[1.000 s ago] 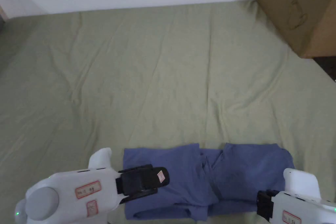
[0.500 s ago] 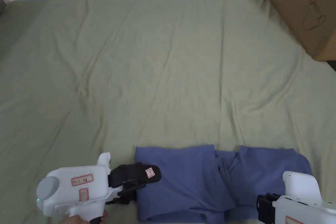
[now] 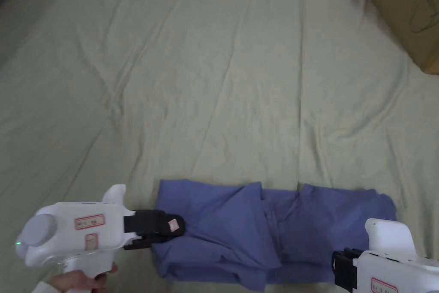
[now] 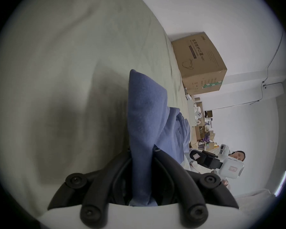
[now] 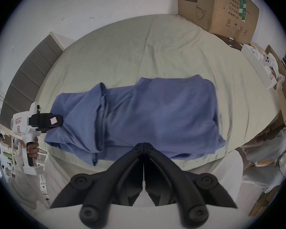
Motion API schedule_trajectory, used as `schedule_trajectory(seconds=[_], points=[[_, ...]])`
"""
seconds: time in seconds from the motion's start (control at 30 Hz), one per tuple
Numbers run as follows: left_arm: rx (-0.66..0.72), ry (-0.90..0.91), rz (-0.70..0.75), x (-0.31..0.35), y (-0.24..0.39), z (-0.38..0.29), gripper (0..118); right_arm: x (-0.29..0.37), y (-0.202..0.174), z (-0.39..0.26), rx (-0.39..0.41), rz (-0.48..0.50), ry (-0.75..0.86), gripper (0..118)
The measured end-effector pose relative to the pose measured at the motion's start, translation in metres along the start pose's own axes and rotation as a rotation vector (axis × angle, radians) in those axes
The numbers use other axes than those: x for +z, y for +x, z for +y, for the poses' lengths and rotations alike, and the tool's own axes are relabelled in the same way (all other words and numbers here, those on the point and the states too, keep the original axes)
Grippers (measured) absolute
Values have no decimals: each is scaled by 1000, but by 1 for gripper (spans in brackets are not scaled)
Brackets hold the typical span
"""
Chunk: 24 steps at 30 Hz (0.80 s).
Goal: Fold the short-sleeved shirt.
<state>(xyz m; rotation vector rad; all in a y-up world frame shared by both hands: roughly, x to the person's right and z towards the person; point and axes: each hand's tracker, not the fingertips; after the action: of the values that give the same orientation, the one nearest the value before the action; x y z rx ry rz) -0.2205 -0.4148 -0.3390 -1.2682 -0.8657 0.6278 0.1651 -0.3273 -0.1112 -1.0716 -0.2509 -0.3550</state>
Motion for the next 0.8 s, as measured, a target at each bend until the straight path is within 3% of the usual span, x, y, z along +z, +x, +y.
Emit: schedule_trajectory(seconds=[0.1,0.3,0.53,0.67,0.8], points=[[-62,27,100,42,-4,5,11,0,-1,-2,0,12,-7,0],[24,73,397,96,10,13,11,-1,0,-5,-4,36,-2,0],[-132,140,282,81,139,5,11,2,11,-9,-40,62,8,0],[-245,111,327,23,207,-10,11,3,27,-11,-82,70,17,0],[-255,-25,201,-57,229,-16,11,5,47,-15,-137,68,25,0]])
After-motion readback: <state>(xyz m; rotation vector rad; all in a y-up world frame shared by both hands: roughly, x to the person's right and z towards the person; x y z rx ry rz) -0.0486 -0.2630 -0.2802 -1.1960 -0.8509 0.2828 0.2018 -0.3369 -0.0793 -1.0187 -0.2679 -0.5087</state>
